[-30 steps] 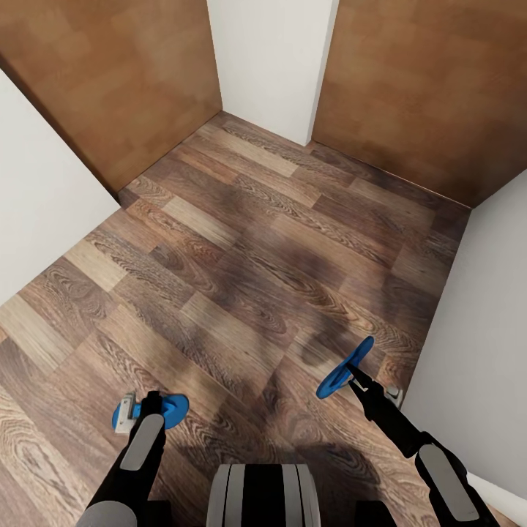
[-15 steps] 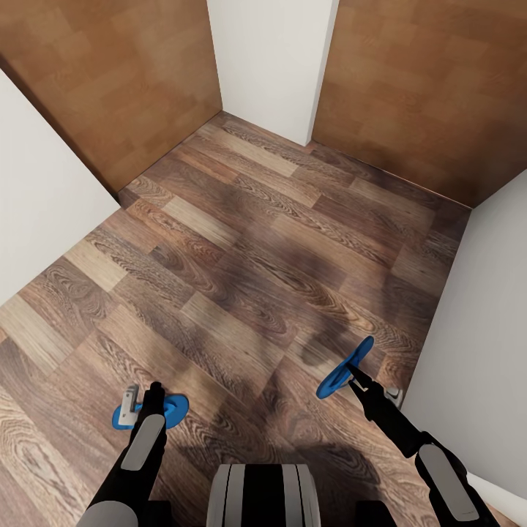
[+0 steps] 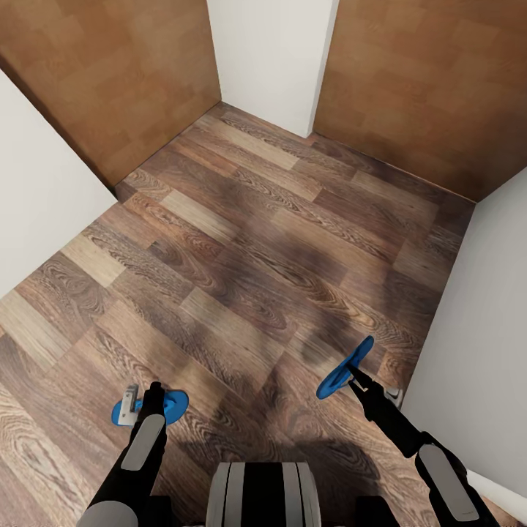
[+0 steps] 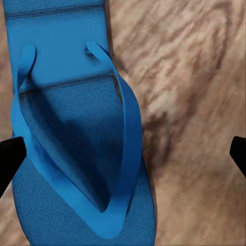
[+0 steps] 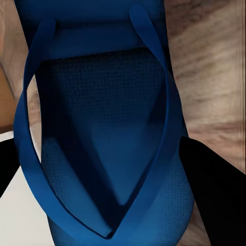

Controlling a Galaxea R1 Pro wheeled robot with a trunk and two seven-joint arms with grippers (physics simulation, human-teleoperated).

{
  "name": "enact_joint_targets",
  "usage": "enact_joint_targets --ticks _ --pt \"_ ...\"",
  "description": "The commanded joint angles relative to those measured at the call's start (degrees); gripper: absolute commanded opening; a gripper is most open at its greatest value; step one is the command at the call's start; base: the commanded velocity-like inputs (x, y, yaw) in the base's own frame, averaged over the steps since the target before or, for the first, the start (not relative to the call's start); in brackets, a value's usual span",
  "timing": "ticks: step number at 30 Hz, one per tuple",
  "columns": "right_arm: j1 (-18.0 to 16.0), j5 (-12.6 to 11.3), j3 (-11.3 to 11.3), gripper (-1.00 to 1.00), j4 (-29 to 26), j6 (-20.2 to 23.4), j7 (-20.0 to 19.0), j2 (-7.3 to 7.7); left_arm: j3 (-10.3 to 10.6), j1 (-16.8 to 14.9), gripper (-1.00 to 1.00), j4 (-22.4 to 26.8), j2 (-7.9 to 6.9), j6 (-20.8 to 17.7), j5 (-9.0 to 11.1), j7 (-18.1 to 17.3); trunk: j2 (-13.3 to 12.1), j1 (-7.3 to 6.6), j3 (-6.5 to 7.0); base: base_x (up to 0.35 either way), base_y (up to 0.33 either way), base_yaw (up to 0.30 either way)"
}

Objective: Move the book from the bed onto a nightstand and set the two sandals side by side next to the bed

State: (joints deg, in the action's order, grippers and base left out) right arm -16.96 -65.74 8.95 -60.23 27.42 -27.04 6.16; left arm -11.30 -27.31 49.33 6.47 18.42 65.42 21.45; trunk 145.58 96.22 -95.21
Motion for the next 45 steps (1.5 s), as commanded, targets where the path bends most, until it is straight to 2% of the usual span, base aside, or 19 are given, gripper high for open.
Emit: enact_joint_targets --ticks 1,10,15,20,45 --pt "0.0 -0.5 0.1 -1.0 0.0 0.5 0.0 -0.01 0.0 0.0 1.0 0.1 0.03 0.2 0.5 0.0 0.0 0.01 -0.26 0.0 0.0 0.0" --pt "0.0 -0.5 0.1 -1.0 0.0 0.5 0.0 -0.01 -0.1 0.0 1.0 0.1 0.03 0.3 0.5 0.0 0.1 0.25 -2.25 0.0 0.0 0.0" --pt "-0.1 -0.5 0.1 -1.0 0.0 0.5 0.0 -0.01 0.0 0.0 1.0 0.1 0.03 0.3 0.5 0.0 0.1 0.25 -2.25 0.0 0.0 0.0" --pt "0.0 -0.5 0.1 -1.0 0.0 0.5 -0.1 -0.01 0.0 0.0 1.0 0.1 0.03 0.3 0.4 0.0 0.2 0.37 -3.36 0.0 0.0 0.0" --pt "-0.1 -0.5 0.1 -1.0 0.0 0.5 -0.1 -0.01 -0.1 0.0 1.0 0.1 0.03 0.2 0.5 0.0 0.2 0.37 -3.36 0.0 0.0 0.0"
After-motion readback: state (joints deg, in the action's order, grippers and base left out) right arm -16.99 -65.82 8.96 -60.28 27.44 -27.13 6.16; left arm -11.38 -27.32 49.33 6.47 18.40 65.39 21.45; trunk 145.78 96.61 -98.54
